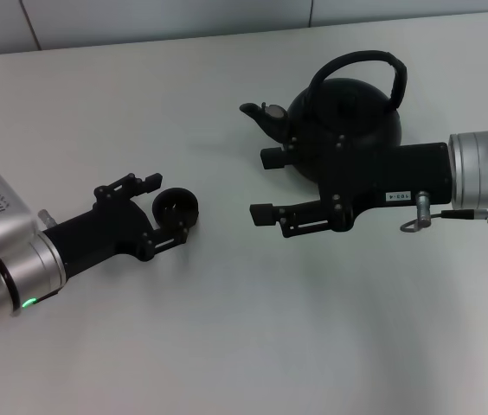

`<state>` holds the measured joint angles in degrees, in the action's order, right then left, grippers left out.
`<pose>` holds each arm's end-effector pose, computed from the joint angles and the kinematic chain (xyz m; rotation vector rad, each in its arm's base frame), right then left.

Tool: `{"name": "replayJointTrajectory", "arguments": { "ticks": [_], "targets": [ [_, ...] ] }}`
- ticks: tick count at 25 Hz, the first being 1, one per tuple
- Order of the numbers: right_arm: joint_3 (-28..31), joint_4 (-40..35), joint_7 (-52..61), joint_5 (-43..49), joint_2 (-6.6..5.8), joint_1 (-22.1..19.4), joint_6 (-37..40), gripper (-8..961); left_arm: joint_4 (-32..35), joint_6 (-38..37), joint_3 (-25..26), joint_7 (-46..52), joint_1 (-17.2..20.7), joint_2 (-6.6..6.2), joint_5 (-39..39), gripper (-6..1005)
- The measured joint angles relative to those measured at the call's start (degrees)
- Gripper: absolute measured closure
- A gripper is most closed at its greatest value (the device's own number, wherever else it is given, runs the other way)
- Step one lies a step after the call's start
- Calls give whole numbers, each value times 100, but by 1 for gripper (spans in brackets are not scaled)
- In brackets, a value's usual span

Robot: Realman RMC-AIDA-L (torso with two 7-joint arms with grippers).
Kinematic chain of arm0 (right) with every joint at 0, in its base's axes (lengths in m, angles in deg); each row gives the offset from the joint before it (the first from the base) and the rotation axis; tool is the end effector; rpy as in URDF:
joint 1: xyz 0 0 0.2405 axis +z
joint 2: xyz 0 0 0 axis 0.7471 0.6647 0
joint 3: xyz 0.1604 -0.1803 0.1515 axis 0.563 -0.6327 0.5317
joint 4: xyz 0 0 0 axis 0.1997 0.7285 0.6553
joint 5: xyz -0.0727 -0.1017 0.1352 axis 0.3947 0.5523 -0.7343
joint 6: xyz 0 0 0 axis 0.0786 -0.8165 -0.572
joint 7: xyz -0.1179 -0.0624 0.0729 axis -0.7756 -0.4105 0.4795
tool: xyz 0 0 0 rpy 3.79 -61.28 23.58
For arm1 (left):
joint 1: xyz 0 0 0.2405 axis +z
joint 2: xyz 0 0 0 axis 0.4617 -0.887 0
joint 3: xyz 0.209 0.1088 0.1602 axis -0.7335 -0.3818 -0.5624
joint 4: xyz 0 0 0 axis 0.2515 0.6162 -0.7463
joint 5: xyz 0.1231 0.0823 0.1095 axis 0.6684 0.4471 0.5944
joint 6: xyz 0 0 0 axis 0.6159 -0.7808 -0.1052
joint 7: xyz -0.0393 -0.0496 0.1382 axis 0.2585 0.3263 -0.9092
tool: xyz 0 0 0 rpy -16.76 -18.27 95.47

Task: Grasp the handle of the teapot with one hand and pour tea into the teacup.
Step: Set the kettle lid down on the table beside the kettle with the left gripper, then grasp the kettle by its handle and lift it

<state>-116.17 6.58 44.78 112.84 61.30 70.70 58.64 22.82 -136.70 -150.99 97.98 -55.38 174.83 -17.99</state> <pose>0.2261 0.3029 -0.0293 -2.8268 0.4035 0.7766 -0.2829 0.3203 -0.0977 -2.5202 -0.3855 -0.5791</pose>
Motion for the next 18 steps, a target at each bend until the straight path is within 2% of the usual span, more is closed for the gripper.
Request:
{"name": "replayJointTrajectory", "arguments": {
  "ticks": [6, 7, 12, 14, 16, 17, 18],
  "targets": [
    [0, -4, -3, -3, 0, -18, 12, 128, 344, -148, -80, 234, 197, -50, 1, 233],
    [0, -5, -5, -3, 0, -19, 15, 128, 768, -178, -137, 407, 443, -80, 47, 233],
    [0, -6, -7, -3, 0, -21, 9, 128, 1456, -520, -106, 596, 880, -101, 330, 233],
    [0, -6, -7, -3, 0, -22, 6, 128, 1524, -639, -84, 694, 919, -115, 357, 233],
    [0, -6, -7, -3, 0, -21, 5, 128, 1654, -1043, -21, 982, 981, -194, 394, 233],
    [0, -6, -7, -2, 0, -21, 4, 128, 1689, -1469, 10, 1166, 991, -307, 403, 233],
    [0, -6, -8, -1, 0, -21, 3, 128, 1689, -1469, 10, 1166, 991, -307, 403, 233]
  ]
}}
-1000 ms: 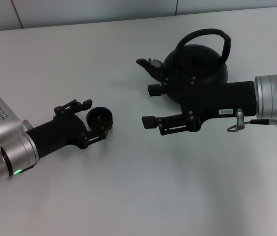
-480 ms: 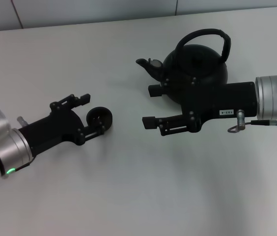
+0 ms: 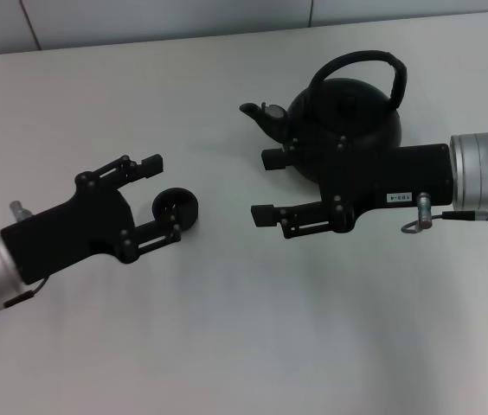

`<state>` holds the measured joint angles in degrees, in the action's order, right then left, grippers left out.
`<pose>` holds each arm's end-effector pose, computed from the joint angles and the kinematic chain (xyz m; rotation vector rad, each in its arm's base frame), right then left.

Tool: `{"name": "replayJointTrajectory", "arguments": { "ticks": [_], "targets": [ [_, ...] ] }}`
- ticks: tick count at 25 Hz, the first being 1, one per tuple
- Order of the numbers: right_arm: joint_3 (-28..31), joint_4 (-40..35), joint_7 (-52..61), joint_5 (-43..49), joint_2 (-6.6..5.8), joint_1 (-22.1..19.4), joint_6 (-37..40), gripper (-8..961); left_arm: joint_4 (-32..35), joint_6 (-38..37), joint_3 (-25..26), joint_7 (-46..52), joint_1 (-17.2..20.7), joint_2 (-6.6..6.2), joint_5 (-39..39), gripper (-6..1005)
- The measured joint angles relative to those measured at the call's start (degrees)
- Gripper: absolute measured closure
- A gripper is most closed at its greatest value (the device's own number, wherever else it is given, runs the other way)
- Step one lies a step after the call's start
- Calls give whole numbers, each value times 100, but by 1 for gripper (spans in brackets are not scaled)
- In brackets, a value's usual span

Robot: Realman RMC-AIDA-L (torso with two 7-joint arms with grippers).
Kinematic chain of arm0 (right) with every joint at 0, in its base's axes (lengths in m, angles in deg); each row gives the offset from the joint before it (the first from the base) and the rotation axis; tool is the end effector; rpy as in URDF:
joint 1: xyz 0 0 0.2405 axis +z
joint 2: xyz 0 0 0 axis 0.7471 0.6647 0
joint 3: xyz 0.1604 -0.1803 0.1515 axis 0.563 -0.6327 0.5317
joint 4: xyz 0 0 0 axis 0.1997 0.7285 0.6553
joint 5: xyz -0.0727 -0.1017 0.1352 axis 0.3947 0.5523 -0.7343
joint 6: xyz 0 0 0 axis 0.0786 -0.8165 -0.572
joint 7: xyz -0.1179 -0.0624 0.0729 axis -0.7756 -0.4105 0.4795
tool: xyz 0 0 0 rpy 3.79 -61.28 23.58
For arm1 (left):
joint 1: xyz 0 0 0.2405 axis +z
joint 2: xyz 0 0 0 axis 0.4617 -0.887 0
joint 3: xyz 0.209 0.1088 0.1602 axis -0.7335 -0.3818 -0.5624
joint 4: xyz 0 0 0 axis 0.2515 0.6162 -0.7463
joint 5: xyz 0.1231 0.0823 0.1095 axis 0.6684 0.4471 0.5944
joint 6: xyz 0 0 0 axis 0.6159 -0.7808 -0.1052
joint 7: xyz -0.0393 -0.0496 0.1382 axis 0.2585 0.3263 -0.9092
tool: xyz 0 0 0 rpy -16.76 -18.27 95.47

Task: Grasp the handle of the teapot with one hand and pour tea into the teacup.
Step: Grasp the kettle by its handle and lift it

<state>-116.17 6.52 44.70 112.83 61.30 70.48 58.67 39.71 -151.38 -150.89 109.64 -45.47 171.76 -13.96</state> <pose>0.2271 0.3020 -0.0292 -2.8254 0.4052 0.7759 -0.2622 0.2866 -0.0541 -2.5738 -0.3218 -0.8975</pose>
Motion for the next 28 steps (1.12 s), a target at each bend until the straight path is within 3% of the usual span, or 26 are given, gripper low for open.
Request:
{"name": "replayJointTrajectory", "arguments": {
  "ticks": [3, 4, 9, 11, 14, 28],
  "targets": [
    [0, 0, -5, 7, 0, 0, -2, 128, 10, -665, 142, 270, -16, -166, 93, 234],
    [8, -1, -7, 12, 0, -3, -3, 128, 88, -1077, 444, 538, -19, -264, 385, 234],
    [165, -19, -7, 18, 0, -45, 26, 128, 289, -1523, 1071, 987, 18, -355, 968, 234],
    [187, -41, -7, 19, 0, -74, 30, 128, 450, -1736, 1726, 1318, 48, -407, 1649, 234],
    [223, -245, -7, 22, 2, -271, 100, 128, 464, -1814, 1984, 1364, 52, -421, 2042, 234],
    [1037, -603, -78, 187, 28, -801, 662, 128, 517, -2118, 1998, 1451, -62, -437, 2165, 234]
  ]
}}
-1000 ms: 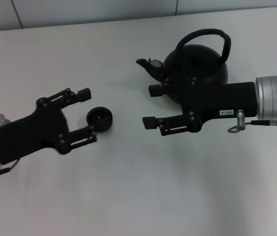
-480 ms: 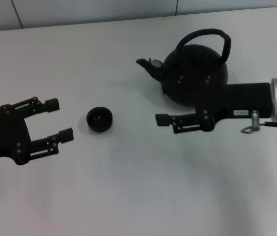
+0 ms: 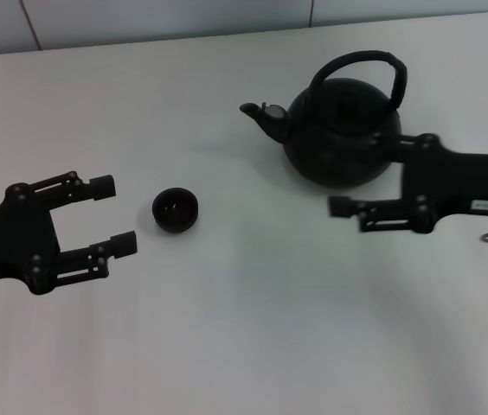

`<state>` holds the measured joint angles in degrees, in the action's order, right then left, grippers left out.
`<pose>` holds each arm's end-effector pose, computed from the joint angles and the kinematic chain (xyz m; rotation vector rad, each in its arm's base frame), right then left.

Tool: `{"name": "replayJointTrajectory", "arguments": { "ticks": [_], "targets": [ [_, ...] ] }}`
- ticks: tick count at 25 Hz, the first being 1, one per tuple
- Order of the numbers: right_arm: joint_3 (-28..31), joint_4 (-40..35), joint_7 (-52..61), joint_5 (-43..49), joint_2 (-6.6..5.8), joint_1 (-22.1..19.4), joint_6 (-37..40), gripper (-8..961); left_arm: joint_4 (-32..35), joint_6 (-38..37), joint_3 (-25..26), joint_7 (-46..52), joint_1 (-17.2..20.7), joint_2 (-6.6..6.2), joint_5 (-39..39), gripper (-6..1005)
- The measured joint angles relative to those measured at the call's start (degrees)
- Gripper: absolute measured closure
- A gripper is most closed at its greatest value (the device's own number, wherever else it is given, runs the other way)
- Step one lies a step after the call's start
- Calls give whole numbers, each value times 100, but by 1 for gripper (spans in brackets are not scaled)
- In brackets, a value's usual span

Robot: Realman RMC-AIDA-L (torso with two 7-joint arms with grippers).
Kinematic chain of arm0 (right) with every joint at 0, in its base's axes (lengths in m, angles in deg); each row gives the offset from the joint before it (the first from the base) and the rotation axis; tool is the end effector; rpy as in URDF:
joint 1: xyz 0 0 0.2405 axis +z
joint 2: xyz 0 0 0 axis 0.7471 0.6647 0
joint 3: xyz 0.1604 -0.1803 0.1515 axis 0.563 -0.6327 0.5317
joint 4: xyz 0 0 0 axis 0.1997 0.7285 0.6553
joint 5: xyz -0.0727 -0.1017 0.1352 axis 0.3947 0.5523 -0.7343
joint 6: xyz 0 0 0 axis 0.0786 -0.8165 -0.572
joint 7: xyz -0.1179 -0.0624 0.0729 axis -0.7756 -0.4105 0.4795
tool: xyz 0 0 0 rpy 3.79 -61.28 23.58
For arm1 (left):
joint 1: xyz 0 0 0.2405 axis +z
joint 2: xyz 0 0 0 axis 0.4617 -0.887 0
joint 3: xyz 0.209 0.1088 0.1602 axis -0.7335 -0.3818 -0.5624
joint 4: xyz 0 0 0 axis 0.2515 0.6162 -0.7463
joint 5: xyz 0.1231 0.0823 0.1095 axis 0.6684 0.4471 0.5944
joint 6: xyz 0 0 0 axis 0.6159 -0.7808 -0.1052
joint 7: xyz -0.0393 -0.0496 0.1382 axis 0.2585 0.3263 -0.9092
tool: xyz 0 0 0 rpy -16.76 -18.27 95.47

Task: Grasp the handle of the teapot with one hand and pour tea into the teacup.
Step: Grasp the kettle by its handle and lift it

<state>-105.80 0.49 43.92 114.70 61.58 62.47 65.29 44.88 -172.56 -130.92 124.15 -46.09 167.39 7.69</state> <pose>0.2626 0.2732 0.0090 -2.6848 0.4540 0.7898 -0.2715 0.2719 0.0083 -2.7719 -0.3255 -0.9431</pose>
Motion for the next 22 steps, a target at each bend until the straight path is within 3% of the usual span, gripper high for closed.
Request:
{"name": "replayJointTrajectory", "arguments": {
  "ticks": [6, 16, 22],
  "targets": [
    [899, -12, -372, 84, 26, -328, 78, 128, 14, 6, 8, 112, -90, 0, 185, 234],
    [1621, 195, -451, 49, 27, -464, -145, 128, 89, 243, 84, 211, -246, 67, 469, 234],
    [1631, 398, -453, 10, 27, -382, -684, 128, 89, 320, 86, 211, -308, 95, 573, 234]
  ]
}}
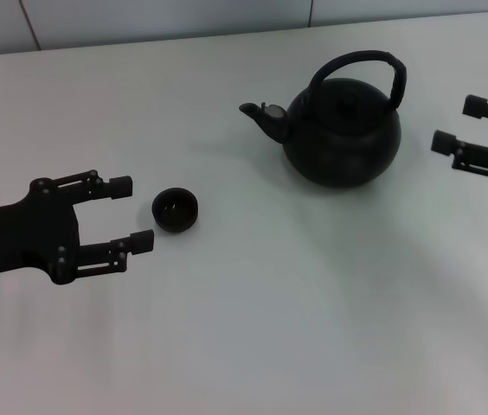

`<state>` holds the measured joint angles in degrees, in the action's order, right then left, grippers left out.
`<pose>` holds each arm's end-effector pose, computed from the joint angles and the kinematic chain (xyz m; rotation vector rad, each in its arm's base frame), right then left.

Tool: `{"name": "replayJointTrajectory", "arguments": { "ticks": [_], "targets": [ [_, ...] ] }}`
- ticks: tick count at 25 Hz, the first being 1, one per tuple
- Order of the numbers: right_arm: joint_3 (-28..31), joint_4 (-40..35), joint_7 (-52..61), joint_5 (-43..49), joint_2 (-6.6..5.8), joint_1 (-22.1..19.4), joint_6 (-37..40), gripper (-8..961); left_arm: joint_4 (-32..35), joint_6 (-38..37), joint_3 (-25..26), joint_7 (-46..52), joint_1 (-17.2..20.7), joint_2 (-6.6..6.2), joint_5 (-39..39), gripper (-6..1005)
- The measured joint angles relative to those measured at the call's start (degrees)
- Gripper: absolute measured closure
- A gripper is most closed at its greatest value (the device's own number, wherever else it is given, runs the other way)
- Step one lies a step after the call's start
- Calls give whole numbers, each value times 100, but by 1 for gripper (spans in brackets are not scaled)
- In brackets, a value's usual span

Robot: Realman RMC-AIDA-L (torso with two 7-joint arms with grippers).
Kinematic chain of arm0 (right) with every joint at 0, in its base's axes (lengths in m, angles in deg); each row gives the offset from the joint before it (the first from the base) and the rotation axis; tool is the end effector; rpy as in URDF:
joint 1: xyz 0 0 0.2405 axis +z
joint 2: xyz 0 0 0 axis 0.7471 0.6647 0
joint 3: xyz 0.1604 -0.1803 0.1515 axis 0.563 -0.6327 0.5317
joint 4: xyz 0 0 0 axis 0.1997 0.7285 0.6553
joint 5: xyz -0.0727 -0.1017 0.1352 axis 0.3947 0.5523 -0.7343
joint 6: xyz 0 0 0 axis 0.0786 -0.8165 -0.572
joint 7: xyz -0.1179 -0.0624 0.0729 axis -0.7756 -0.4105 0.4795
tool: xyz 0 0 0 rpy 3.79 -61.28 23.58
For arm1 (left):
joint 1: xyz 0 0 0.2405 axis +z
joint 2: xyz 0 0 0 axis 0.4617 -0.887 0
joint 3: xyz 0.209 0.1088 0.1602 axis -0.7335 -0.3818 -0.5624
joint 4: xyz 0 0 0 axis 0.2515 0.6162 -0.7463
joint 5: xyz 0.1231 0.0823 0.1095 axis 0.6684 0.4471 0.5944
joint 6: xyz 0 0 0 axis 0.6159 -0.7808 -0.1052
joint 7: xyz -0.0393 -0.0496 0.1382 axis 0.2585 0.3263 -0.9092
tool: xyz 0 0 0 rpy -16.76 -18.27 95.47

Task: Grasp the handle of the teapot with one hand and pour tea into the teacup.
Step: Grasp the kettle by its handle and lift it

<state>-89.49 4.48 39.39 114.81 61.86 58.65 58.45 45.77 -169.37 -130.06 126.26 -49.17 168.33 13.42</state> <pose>0.3259 0.2717 0.0525 -2.2682 0.6230 0.7270 -0.2656 0.2877 -0.0033 -2.8259 -0.3209 -0.8256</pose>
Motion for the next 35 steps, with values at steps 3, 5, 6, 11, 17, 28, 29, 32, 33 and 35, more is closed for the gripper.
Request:
{"name": "replayJointTrajectory", "arguments": {
  "ticks": [3, 5, 6, 11, 17, 28, 29, 32, 33, 35],
  "targets": [
    [-12, 332, -31, -42, 0, 199, -339, 128, 0, 25, 0, 0, -14, 8, 12, 234],
    [-5, 601, -142, -69, -1, 370, -510, 128, 0, 35, 0, 0, -17, 12, 13, 234],
    [-5, 712, -212, -71, 0, 448, -600, 128, 0, 37, 0, 0, -17, 16, 14, 234],
    [-17, 1175, -425, -76, 2, 826, -1139, 128, -1, 47, 0, 0, -18, 38, 15, 234],
    [-16, 1398, -523, -84, 2, 1099, -1600, 128, -1, 70, 4, 0, -16, 65, 14, 235],
    [-14, 1772, -841, -550, -19, 1330, -2183, 128, -1, 277, 9, -4, -84, 85, 14, 235],
    [-14, 1780, -842, -550, -19, 1346, -2234, 128, -1, 285, 9, -4, -102, 85, 14, 235],
    [-14, 1800, -844, -554, -21, 1386, -2428, 128, -1, 299, 9, -4, -127, 84, 14, 235],
    [-14, 1813, -844, -556, -21, 1400, -2483, 128, -1, 312, 9, -3, -136, 84, 14, 235],
    [-14, 1855, -845, -559, -21, 1432, -2569, 128, -1, 335, 9, -3, -148, 83, 14, 235]
  ]
}}
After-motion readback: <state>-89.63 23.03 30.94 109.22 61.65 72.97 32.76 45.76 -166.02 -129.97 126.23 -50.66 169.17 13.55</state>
